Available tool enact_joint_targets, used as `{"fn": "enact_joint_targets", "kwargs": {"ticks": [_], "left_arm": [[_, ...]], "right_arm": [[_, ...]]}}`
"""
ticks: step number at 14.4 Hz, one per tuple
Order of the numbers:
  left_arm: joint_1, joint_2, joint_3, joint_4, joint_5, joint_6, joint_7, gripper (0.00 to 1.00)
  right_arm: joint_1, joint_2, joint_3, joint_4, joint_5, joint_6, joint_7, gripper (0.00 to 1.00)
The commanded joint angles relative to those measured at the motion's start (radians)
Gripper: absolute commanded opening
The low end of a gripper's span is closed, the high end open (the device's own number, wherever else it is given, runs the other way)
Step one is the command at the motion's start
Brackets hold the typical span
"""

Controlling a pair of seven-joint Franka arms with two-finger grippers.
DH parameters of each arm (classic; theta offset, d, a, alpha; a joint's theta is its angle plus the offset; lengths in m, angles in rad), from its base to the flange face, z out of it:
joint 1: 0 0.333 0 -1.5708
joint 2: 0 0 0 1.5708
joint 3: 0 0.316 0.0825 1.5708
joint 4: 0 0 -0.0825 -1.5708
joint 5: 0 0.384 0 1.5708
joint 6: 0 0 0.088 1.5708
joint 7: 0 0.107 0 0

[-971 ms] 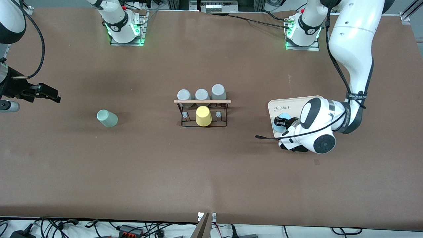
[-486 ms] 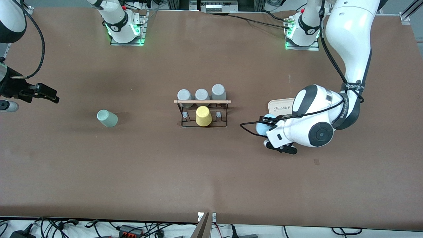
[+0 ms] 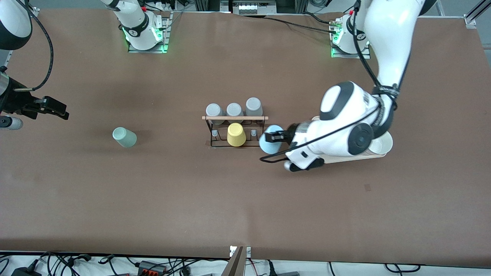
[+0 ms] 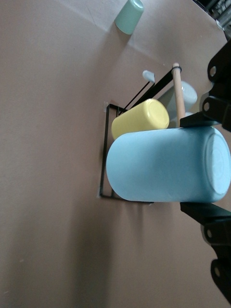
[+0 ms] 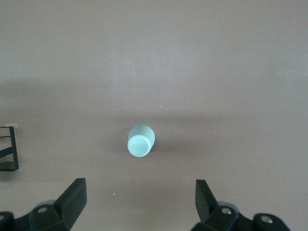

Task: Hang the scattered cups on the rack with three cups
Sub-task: 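Lift the light blue cup and carry it to the rack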

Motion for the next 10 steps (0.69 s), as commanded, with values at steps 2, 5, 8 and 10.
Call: {"fn": "enact_joint_targets", "kwargs": {"ticks": [2,5,8,10], "left_arm": [[-0.011,0.021,0.001,0.015,-0.049,-0.010,-0.102,0.02],[-0.041,0.059,0.001,0.017,-0.056,-0.007,-0.129,0.02],[-0.029,0.061,0.003,0.015,-0.112,-0.016,-0.130,0.01],[-0.040,0.067,0.003,0.009,-0.112,-0.015,-0.137,0.01]], "right_arm": [[-0.004,-0.003,0.001,0.003,-0.001,-0.008,0.004,1.00],[-0.006,-0.003,0.001,0.003,-0.001,-0.010,0.002,1.00],[-0.006,-0.003,0.001,0.003,-0.001,-0.010,0.002,1.00],[-0.006,-0.003,0.001,0.003,-0.001,-0.010,0.002,1.00]]}}
